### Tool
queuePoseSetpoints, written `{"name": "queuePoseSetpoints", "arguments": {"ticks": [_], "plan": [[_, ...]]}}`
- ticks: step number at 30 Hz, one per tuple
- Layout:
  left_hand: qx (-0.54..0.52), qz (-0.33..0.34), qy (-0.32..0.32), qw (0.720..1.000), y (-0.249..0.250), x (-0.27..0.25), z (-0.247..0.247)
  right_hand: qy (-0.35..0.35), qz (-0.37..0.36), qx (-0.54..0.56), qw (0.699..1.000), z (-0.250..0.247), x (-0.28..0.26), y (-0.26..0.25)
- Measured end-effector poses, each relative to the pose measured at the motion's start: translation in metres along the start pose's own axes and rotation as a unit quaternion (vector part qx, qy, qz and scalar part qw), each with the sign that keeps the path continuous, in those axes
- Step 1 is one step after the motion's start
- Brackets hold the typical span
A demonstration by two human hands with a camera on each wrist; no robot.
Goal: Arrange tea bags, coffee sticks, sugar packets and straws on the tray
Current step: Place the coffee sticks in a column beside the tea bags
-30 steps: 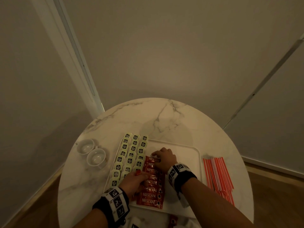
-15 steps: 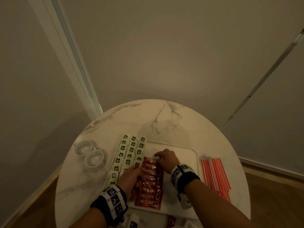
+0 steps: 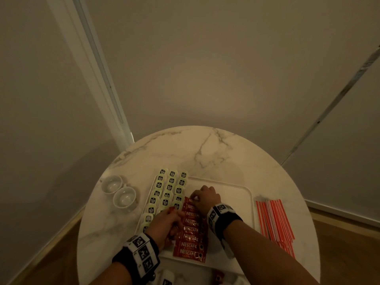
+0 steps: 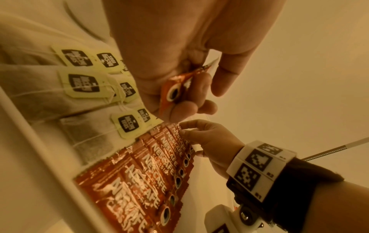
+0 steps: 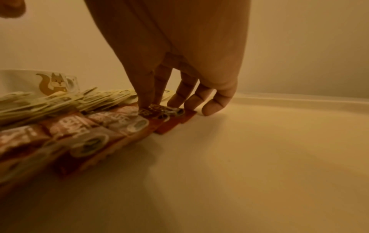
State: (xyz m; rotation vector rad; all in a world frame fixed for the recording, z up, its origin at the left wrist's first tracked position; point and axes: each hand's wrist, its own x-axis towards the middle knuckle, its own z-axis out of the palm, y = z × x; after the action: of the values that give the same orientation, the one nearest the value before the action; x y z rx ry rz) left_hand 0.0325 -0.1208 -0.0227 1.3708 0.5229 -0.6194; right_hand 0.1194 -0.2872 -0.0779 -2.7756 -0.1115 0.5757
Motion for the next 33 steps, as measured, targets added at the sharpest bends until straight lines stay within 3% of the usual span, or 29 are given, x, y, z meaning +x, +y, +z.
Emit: {"name": "queuePoseSetpoints", "arguments": {"ticks": [24, 29, 31, 33], "plan": [[-0.015, 0.017, -0.014, 1.000, 0.014, -0.009, 0.008, -0.011, -0.002, 0.037, 0.999, -0.001, -0.006, 0.006], [-0.055, 0.084, -0.006, 0.995, 0.023, -0.014, 0.010, 0.070, 0.020, 0.168, 0.983, -0.025, -0.016, 0.005], [0.002, 0.137, 0.022, 0.990, 0.027, -0.008, 0.010, 0.068, -0.014, 0.286, 0.956, -0.042, -0.031, -0.005], [0.046, 0.166, 0.003, 0.985, 0.036, -0.012, 0.010, 0.008, -0.051, 0.417, 0.907, -0.059, -0.054, -0.021]]}}
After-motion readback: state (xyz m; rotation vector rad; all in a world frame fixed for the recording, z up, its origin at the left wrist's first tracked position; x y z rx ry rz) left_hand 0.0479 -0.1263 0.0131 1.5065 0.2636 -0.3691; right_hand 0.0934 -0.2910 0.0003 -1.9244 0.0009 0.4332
